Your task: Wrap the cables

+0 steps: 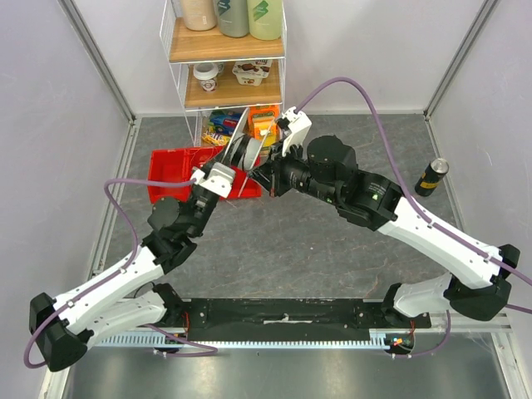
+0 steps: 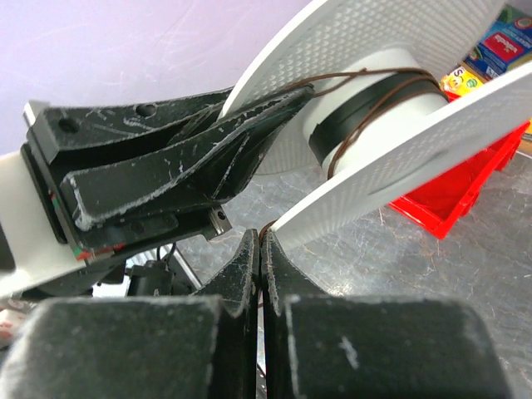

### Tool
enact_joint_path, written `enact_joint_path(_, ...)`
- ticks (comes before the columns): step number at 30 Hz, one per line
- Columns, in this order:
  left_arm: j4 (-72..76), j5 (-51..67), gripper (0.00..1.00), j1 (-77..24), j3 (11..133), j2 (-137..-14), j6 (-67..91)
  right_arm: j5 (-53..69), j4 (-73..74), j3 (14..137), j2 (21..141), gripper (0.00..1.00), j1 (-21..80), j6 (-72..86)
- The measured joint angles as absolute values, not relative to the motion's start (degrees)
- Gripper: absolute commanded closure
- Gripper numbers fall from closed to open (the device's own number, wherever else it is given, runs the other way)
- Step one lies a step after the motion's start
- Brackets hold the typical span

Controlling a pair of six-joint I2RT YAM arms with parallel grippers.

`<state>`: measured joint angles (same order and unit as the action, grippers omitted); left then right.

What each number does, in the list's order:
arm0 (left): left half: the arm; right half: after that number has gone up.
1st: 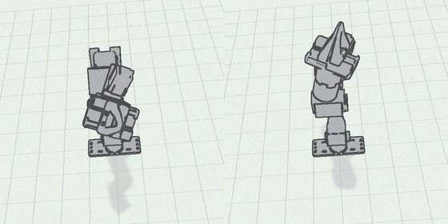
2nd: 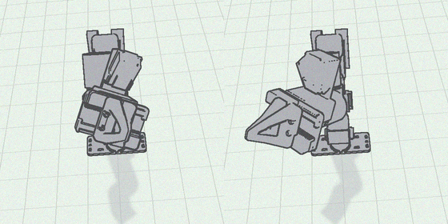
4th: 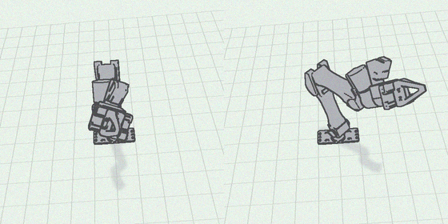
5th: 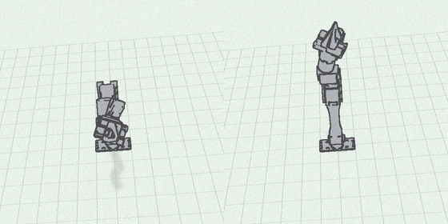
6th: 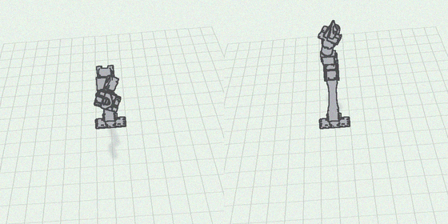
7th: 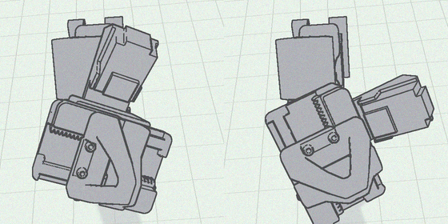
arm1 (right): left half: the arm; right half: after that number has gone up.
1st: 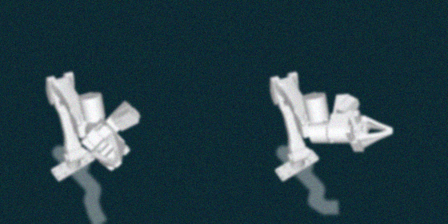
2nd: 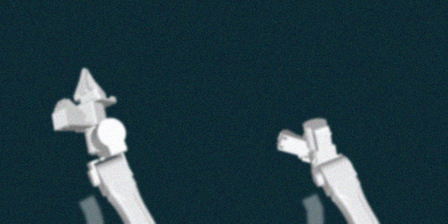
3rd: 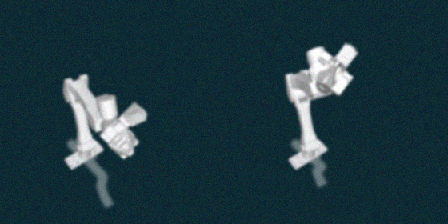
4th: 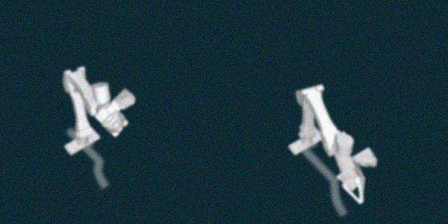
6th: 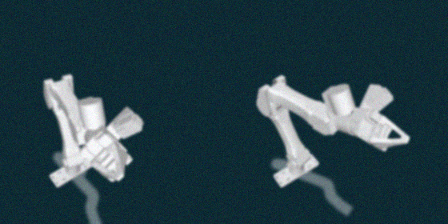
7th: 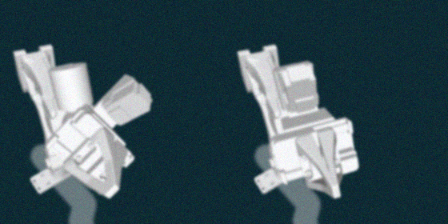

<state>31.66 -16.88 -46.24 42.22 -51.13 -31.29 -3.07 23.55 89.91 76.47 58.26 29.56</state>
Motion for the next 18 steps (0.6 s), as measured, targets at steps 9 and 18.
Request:
enact_joint_path(9, 43.11, -18.37, 0.98, -47.75, 37.78, -53.10, -43.90, -7.84, 23.62, 89.91, 78.00, 1.00, 58.28, 35.35)
enact_joint_path(18, 46.37, -12.53, 0.98, -48.99, 33.15, -49.34, -53.74, -7.44, 22.00, 89.91, 78.17, 1.00, 58.22, 37.43)
